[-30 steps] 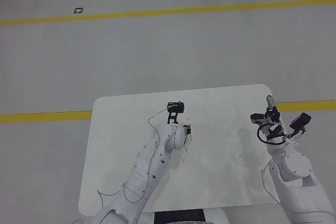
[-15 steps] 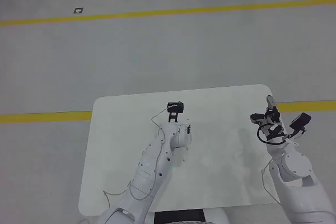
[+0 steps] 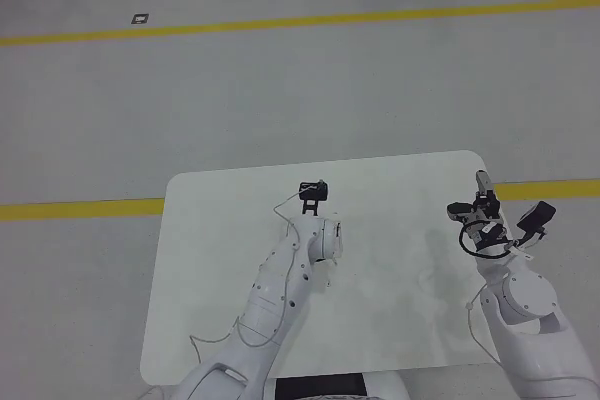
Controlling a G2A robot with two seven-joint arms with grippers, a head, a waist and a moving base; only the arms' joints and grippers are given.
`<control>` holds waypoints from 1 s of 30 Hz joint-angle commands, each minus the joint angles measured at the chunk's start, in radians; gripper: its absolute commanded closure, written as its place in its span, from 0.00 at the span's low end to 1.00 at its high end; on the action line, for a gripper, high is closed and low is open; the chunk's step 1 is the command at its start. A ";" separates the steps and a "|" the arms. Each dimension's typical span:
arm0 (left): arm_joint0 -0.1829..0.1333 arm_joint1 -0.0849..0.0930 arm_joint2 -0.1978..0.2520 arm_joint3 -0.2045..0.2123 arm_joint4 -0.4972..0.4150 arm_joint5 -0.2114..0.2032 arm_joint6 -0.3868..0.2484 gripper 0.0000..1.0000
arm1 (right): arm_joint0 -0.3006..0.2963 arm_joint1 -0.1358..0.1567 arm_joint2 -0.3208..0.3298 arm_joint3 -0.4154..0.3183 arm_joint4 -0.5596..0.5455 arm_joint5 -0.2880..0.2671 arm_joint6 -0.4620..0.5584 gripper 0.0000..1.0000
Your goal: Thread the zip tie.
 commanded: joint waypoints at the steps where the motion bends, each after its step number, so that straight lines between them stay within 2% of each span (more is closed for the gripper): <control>1: -0.003 -0.001 -0.003 0.007 0.003 0.000 -0.005 0.72 | 0.000 0.000 0.000 0.000 0.000 0.000 0.000 0.00; 18: -0.055 -0.016 -0.017 0.101 0.010 0.000 -0.013 0.74 | 0.000 0.000 0.000 0.000 0.000 0.000 0.000 0.00; 21: -0.063 -0.018 -0.016 0.115 0.010 0.000 -0.012 0.77 | 0.000 0.000 0.000 0.000 0.000 0.000 0.000 0.00; 29: -0.074 -0.022 -0.012 0.138 0.010 0.000 -0.013 0.94 | 0.000 0.000 0.000 0.000 0.000 0.000 0.000 0.00; 30: -0.075 -0.022 -0.011 0.139 0.010 0.000 -0.013 1.00 | 0.000 0.000 0.000 0.000 0.000 0.000 0.000 0.00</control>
